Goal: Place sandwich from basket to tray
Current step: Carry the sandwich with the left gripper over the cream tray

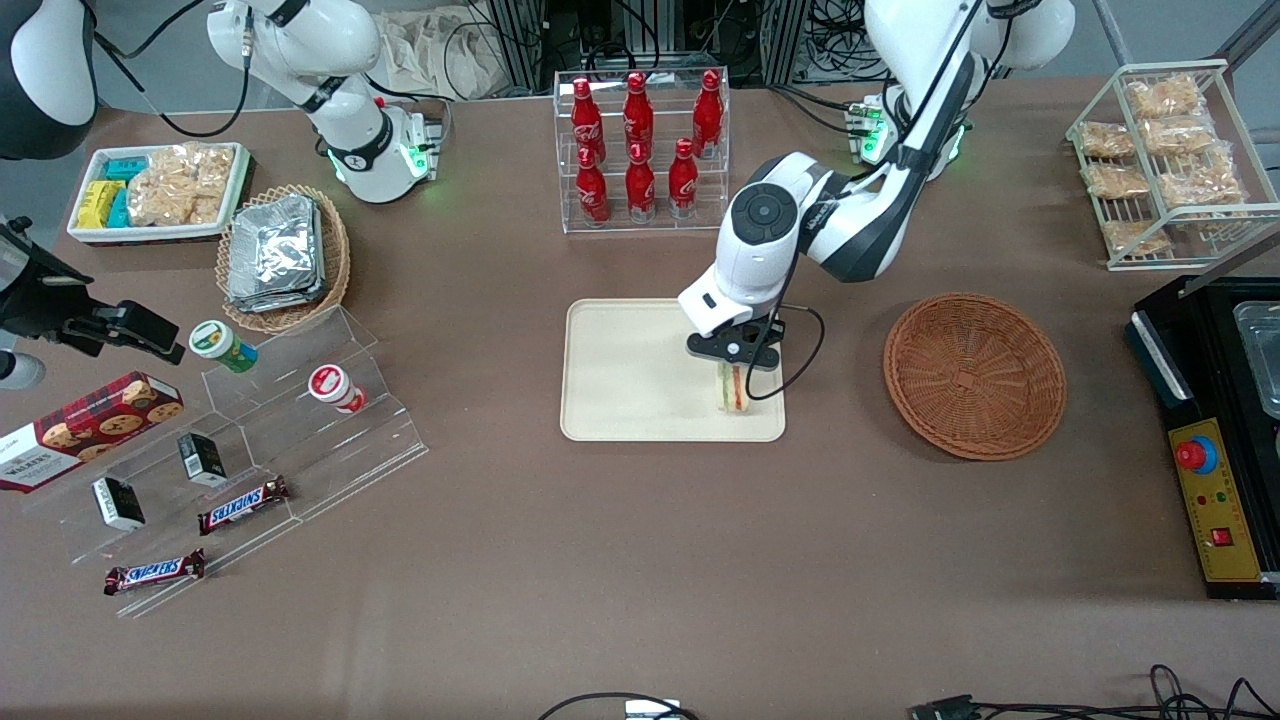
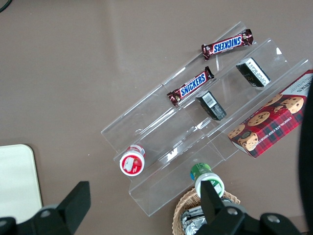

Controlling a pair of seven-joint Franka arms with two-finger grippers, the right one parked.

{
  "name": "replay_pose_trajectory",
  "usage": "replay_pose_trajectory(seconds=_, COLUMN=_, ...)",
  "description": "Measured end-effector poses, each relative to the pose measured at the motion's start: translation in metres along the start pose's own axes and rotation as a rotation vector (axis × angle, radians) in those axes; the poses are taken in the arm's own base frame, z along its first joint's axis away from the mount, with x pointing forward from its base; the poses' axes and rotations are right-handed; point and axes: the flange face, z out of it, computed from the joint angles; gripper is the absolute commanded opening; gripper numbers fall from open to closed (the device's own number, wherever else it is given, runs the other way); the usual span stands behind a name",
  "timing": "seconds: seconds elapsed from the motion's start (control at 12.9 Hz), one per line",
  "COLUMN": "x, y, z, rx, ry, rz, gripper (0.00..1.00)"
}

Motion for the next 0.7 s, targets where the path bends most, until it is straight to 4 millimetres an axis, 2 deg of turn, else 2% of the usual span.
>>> replay_pose_trajectory(seconds=0.23, x=-0.018, y=0.008, z=0.026, rx=0.012, ry=-0.021, rz=0.028, gripper=0.28)
replay_pose_trajectory(seconds=0.46, x=-0.033, y=0.008, z=0.045, rx=0.034, ry=-0.049, rz=0.047, gripper=0.28)
replay_pose_trajectory(seconds=0.7, x=-0.038, y=0.004, z=0.060, rx=0.037, ry=-0.049, rz=0.050, gripper=0.38)
